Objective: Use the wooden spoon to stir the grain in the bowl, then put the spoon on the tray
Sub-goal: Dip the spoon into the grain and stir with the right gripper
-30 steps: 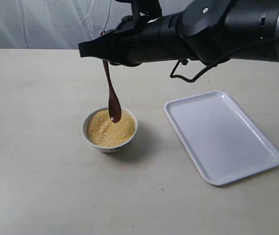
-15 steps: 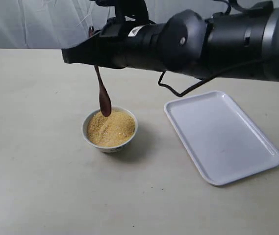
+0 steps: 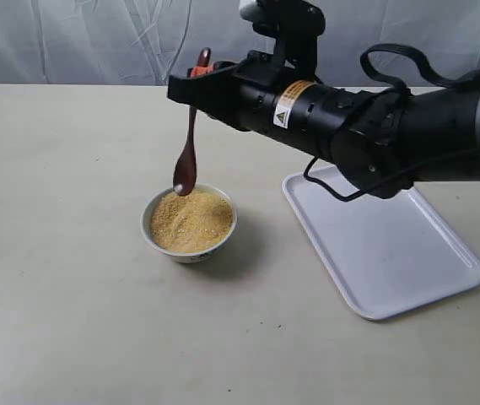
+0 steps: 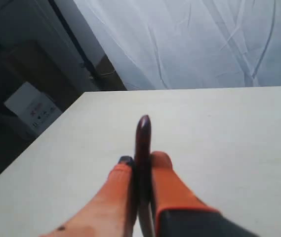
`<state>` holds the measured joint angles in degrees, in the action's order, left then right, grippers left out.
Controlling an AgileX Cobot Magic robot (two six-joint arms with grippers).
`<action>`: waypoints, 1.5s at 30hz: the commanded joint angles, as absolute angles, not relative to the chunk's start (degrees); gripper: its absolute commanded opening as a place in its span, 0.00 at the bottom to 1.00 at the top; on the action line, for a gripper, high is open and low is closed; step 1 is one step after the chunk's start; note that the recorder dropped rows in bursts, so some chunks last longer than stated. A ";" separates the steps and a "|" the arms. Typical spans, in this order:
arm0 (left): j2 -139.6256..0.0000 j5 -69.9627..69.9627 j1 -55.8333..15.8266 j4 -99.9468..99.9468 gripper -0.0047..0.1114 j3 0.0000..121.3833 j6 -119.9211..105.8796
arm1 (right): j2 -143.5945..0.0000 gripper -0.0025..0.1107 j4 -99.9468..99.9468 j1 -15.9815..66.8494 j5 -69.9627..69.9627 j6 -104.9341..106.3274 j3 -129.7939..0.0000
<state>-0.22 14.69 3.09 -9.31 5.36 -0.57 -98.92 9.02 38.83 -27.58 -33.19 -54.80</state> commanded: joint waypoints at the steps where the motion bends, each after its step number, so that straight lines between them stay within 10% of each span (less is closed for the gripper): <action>1: 0.00 14.37 2.73 -9.24 0.04 5.18 -0.45 | -98.63 0.02 11.61 35.82 -27.64 -30.82 -54.45; 45: 0.00 14.37 2.73 -9.24 0.04 5.18 -0.45 | -109.35 0.02 20.78 35.48 -33.02 -44.66 -54.45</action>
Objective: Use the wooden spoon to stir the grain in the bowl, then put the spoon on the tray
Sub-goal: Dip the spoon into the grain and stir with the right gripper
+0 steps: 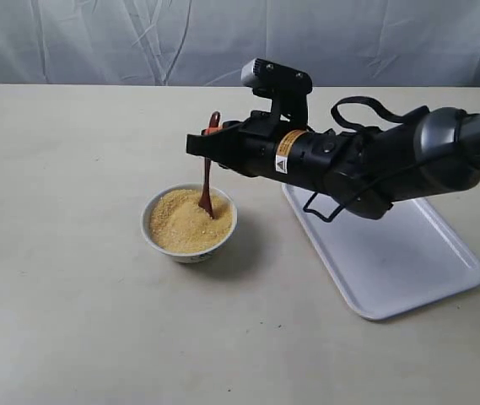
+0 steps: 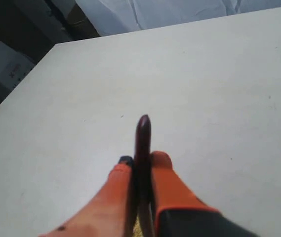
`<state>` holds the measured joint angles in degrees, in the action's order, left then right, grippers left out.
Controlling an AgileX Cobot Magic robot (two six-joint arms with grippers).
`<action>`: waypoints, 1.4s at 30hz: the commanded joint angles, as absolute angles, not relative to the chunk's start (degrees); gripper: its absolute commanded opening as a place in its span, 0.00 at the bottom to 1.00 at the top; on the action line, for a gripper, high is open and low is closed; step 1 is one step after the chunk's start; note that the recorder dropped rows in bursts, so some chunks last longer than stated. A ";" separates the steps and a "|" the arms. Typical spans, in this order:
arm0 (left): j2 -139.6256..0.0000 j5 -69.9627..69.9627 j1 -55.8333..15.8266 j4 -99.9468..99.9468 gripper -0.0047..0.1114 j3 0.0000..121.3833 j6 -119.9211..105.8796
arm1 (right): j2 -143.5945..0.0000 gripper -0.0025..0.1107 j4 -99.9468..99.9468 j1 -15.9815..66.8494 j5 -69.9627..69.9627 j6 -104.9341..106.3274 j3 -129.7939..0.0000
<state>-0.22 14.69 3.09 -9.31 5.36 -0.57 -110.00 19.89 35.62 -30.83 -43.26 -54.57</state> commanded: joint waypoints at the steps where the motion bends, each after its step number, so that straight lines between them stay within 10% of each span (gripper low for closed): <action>1: 0.00 14.37 2.73 -9.24 0.04 5.18 -0.45 | -109.13 0.02 20.78 35.48 -33.02 -44.66 -54.45; 42: 0.00 14.37 2.73 -9.24 0.04 5.18 -0.45 | -110.52 0.02 19.72 35.48 -29.05 -40.69 -54.45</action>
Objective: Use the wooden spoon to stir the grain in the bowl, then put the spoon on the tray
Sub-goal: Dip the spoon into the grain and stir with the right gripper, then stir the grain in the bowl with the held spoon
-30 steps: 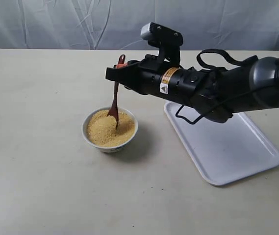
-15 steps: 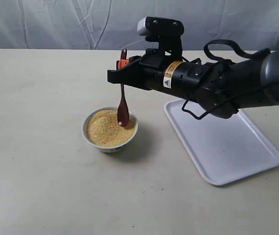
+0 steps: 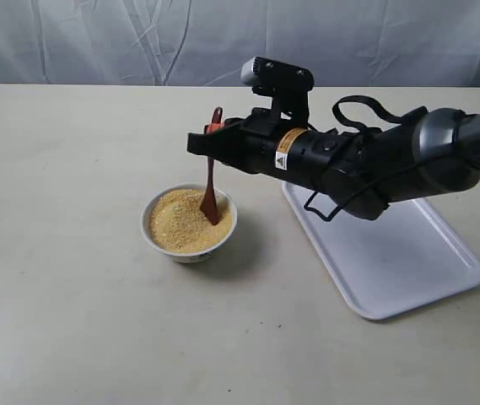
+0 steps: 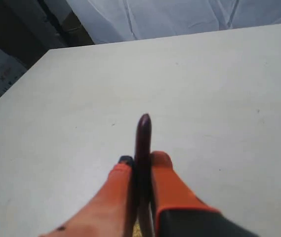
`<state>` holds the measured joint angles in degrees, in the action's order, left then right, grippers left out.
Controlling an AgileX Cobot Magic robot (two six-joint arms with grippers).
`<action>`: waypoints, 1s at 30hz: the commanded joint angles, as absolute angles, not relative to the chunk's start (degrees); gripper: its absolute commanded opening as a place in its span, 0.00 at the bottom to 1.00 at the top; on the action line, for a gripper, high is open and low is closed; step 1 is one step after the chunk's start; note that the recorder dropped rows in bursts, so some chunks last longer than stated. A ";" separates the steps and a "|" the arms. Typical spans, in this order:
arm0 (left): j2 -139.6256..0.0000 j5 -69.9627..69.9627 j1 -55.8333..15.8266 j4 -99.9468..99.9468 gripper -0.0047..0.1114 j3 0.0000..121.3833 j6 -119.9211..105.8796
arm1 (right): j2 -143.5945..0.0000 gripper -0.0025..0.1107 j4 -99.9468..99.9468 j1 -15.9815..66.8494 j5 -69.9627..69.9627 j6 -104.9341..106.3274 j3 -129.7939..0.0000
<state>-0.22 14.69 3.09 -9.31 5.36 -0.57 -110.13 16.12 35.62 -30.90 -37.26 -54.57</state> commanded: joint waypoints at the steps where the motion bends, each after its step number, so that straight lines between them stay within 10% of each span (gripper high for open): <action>1: 0.00 14.37 2.73 -9.24 0.04 5.18 -0.45 | -110.52 0.02 19.97 35.48 -29.30 -41.37 -54.45; 30: 0.00 14.37 2.73 -9.24 0.04 5.18 -0.45 | -101.80 0.02 20.89 35.48 -32.16 -41.49 -54.45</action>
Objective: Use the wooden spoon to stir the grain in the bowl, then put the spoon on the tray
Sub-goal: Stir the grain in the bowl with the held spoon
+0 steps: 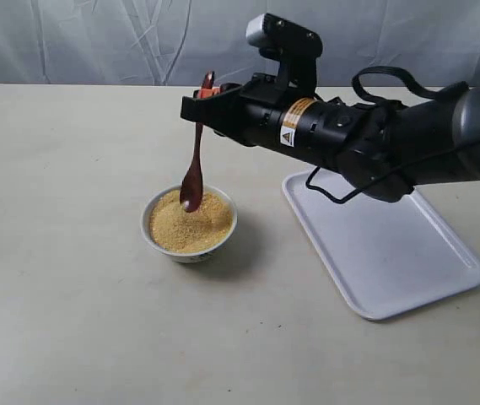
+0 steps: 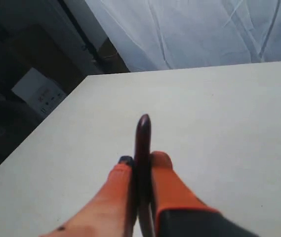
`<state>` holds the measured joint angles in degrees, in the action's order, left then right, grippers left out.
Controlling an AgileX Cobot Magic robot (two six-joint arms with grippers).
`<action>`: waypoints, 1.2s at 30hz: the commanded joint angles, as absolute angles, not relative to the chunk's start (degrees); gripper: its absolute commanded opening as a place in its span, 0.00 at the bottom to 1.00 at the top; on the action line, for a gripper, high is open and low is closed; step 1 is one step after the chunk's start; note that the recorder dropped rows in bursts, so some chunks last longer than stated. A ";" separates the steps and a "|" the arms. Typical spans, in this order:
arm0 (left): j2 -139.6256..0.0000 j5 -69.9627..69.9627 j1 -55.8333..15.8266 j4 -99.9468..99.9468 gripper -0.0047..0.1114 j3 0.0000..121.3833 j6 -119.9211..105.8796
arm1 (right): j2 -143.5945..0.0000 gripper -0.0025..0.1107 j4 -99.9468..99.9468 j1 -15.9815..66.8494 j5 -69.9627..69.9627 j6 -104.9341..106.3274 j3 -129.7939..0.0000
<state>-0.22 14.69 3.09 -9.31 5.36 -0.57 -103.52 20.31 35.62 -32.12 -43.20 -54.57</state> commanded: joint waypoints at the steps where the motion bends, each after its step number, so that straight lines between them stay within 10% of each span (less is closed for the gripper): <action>1: 0.00 14.37 2.73 -9.24 0.04 5.18 -0.45 | -101.68 0.02 21.97 35.48 -31.98 -41.84 -54.45; 36: 0.00 14.37 2.73 -9.24 0.04 5.18 -0.45 | -107.84 0.02 16.43 39.46 -28.84 -32.74 -54.45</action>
<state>-0.22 14.69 3.09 -9.31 5.36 -0.57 -107.42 19.96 39.60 -29.82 -37.52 -54.57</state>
